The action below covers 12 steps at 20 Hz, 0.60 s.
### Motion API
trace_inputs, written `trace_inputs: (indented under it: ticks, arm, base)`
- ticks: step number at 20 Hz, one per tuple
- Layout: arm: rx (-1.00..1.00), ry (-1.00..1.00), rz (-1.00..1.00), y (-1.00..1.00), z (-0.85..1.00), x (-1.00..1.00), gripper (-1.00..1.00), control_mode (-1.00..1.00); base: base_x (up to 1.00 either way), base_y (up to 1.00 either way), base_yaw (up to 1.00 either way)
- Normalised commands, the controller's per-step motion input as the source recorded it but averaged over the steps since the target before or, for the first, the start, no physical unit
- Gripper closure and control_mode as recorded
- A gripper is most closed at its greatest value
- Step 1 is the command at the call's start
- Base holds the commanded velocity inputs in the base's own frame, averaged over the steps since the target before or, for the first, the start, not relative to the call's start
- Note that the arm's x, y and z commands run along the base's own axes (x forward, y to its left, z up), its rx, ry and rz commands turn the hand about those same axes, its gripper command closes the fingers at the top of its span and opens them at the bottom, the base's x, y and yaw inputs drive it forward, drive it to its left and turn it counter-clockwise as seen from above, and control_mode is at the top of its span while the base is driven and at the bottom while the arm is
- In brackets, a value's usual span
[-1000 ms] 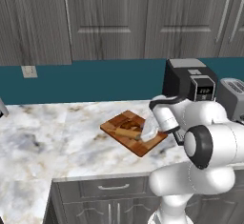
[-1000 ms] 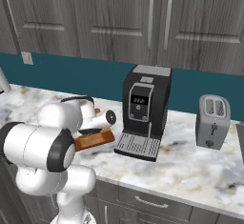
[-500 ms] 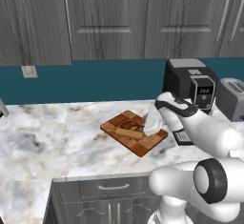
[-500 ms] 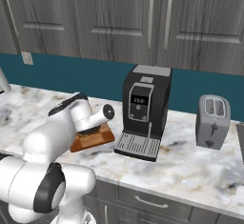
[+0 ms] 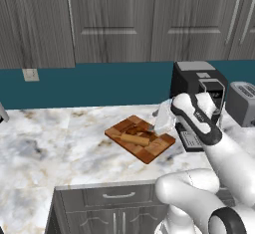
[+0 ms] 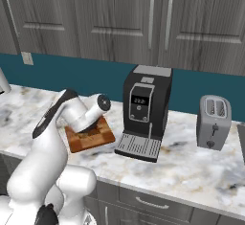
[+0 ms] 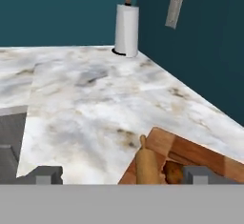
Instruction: Open the cabinet, retrieve the rolling pin, and place it next to the meat on the cutting board to prepare for tenderizing.
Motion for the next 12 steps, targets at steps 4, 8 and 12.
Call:
trace_inputs:
  ticks: [4, 8, 12]
  arm:
    - [0.0, -0.15, 0.0, 0.27, 0.42, -0.8, -1.0, -1.0]
    - [0.0, -0.15, 0.0, 0.33, 0.36, -0.86, -1.0, -1.0]
    - [0.0, -0.15, 0.0, 0.4, 0.28, -0.85, -1.0, -1.0]
  base:
    - [0.0, 0.0, 0.0]
    - [0.0, 0.0, 0.0]
    - [0.0, 0.0, 0.0]
